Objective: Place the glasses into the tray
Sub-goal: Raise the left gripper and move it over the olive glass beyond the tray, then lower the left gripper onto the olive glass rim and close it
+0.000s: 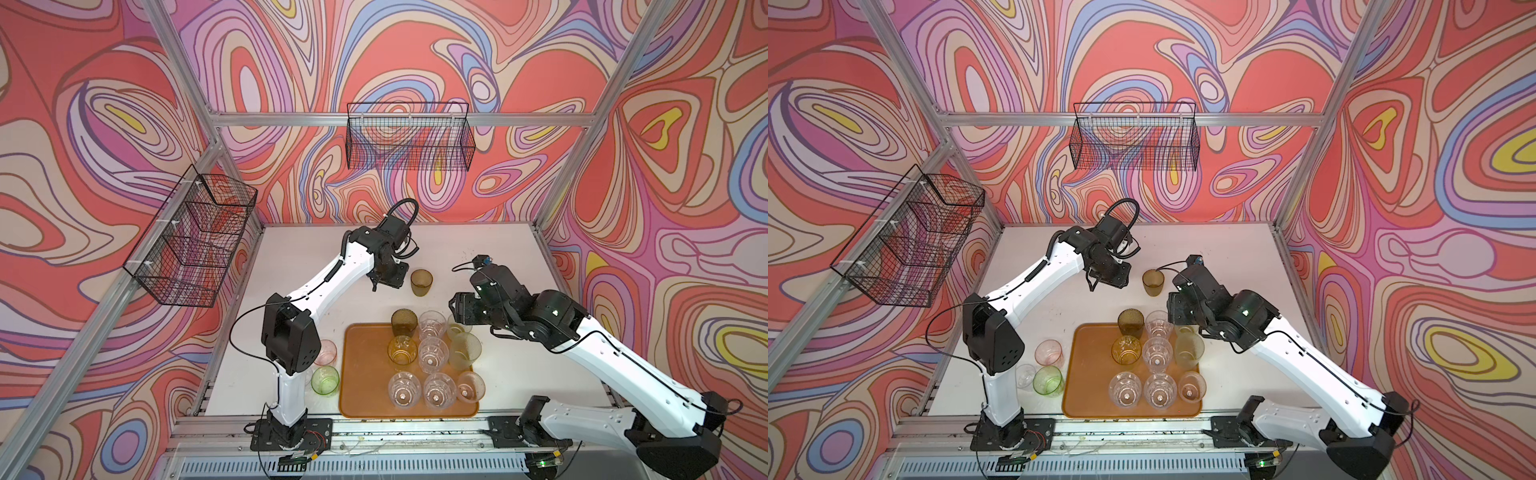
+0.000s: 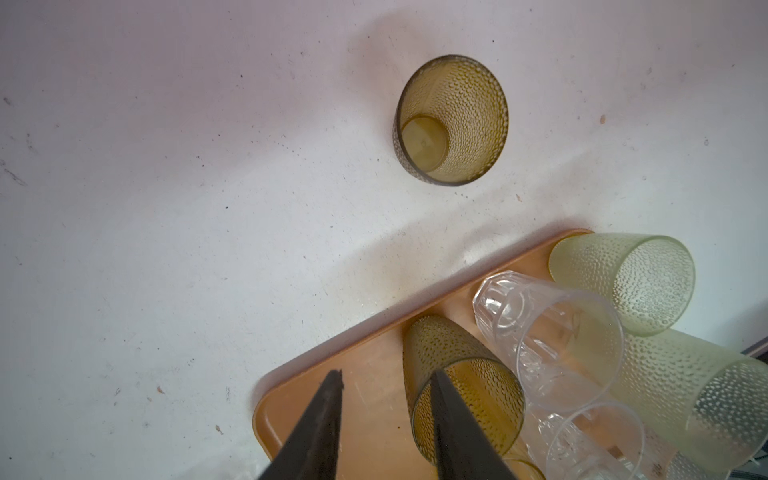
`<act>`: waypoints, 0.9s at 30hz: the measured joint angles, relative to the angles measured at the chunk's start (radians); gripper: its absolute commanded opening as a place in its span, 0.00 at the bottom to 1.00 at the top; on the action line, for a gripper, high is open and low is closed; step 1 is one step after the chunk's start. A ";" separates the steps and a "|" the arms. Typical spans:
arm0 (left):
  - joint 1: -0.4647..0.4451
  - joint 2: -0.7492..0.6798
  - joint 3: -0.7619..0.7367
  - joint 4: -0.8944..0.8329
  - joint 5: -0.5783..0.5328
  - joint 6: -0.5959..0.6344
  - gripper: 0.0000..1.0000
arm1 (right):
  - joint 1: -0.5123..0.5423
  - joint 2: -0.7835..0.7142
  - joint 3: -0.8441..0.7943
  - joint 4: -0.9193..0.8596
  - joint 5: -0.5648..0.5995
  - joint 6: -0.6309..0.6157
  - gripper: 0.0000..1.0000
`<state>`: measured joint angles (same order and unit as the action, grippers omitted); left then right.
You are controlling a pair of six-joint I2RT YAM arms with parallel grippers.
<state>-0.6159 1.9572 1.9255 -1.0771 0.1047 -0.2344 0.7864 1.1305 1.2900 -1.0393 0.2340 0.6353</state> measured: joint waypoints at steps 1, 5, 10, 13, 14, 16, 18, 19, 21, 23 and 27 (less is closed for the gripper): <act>0.001 0.016 0.019 0.002 0.001 0.003 0.40 | 0.000 0.000 0.000 0.000 0.000 0.002 0.67; 0.002 0.060 0.063 0.023 0.006 0.014 0.40 | 0.000 -0.004 -0.008 0.001 0.000 0.004 0.67; 0.002 0.105 0.095 0.050 0.008 0.026 0.40 | 0.000 -0.006 -0.018 0.001 0.000 0.005 0.67; 0.002 0.129 0.106 0.068 0.009 0.031 0.38 | 0.000 -0.013 -0.024 0.001 0.000 0.006 0.67; 0.003 0.137 0.106 0.076 0.011 0.033 0.38 | 0.000 -0.015 -0.025 0.001 0.000 0.006 0.67; 0.003 0.147 0.106 0.089 0.011 0.037 0.38 | 0.000 -0.017 -0.025 0.001 0.000 0.006 0.67; 0.003 0.154 0.106 0.104 0.011 0.040 0.38 | 0.000 -0.018 -0.026 0.001 0.000 0.006 0.67; 0.003 0.158 0.106 0.113 0.011 0.041 0.37 | 0.000 -0.018 -0.026 0.002 0.000 0.006 0.67; 0.003 0.165 0.106 0.130 0.013 0.041 0.37 | 0.000 -0.018 -0.027 0.002 0.000 0.006 0.67; 0.003 0.175 0.106 0.148 0.018 0.041 0.37 | 0.000 -0.018 -0.031 0.006 0.000 0.006 0.67; 0.003 0.203 0.106 0.181 0.029 0.044 0.37 | 0.000 -0.018 -0.034 0.008 0.000 0.006 0.67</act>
<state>-0.6132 2.1601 2.0315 -0.8959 0.1337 -0.1905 0.7864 1.1126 1.2560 -1.0313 0.2340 0.6415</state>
